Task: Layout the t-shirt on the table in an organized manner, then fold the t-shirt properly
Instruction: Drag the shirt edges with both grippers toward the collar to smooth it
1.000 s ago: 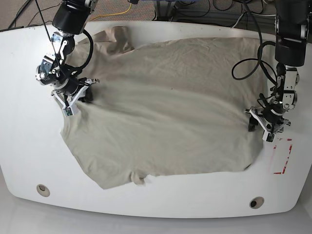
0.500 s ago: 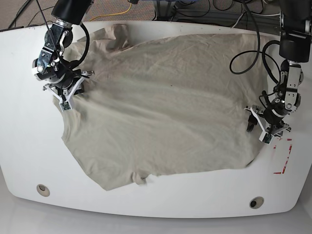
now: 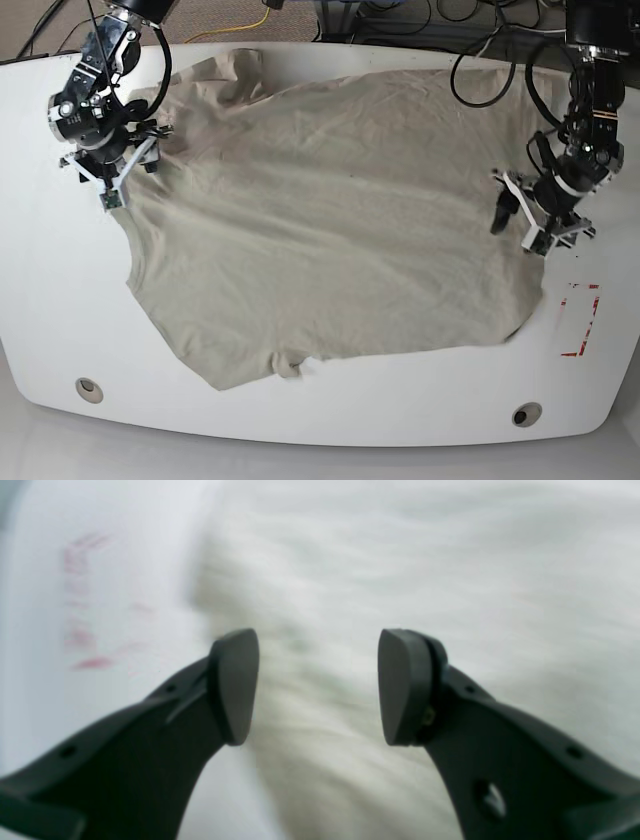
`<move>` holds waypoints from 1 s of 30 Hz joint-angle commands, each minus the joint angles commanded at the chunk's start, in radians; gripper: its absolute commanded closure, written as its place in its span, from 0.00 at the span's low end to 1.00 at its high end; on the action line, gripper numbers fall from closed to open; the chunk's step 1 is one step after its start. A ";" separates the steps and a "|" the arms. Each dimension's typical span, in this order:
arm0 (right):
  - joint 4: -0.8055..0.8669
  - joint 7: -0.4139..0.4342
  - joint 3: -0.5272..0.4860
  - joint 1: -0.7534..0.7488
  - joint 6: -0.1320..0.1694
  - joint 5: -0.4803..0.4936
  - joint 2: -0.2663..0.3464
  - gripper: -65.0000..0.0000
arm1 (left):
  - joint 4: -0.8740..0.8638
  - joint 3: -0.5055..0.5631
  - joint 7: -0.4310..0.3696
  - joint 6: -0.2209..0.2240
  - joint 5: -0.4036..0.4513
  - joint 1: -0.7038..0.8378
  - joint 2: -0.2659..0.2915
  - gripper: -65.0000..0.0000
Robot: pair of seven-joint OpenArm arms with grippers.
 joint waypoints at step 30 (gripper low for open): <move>-0.229 0.012 0.104 -0.121 0.000 0.032 -0.006 0.15 | 0.120 -0.305 0.011 -0.002 -0.364 0.451 0.063 0.45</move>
